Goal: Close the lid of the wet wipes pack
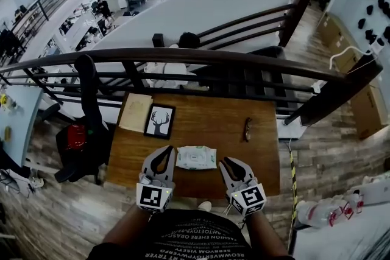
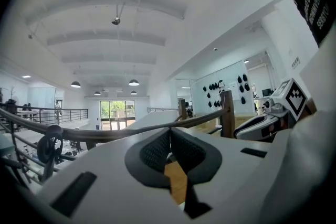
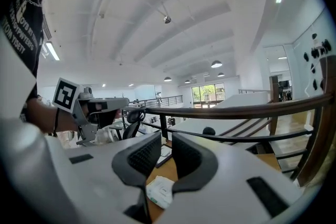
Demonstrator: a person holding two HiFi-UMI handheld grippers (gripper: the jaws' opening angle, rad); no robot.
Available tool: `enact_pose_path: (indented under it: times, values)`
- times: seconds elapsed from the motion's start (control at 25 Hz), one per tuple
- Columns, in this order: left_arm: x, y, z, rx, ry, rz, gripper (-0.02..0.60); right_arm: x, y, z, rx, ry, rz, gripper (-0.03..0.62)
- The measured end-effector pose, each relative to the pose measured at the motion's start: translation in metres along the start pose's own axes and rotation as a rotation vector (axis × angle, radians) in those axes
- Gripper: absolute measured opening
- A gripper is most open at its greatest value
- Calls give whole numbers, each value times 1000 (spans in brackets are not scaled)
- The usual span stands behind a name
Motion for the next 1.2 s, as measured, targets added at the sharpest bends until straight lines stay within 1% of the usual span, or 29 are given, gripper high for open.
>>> enact_pose_path:
  times: [0.12, 0.44, 0.64, 0.92, 1.04, 1.2]
  values:
    - [-4, 2, 9, -5, -7, 5, 28, -15, -6, -1, -17, 2, 26, 67]
    - [-14, 7, 40, 10, 11, -4, 28, -59, -29, -8, -47, 19, 96, 67]
    - [-21, 1, 56, 30, 20, 19, 28, -85, -48, -16, -54, 35, 150, 67]
    - [-31, -9, 67, 45, 7, 47, 28, -118, -84, -20, -58, 98, 255, 77]
    - [-34, -11, 73, 55, 10, 51, 28, -129, -104, -20, -57, 134, 314, 92]
    - [-35, -12, 78, 64, 29, 70, 28, -138, -131, -22, -93, 144, 402, 97]
Point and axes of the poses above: the fingertips, and each gripper's own axes: x backward along the fingers, z to its left, y out of its top, the point moved 9 cm from there along x, backward along the fingers, and after that the axes turned 10 degrees about x, right-handed, at the moved point
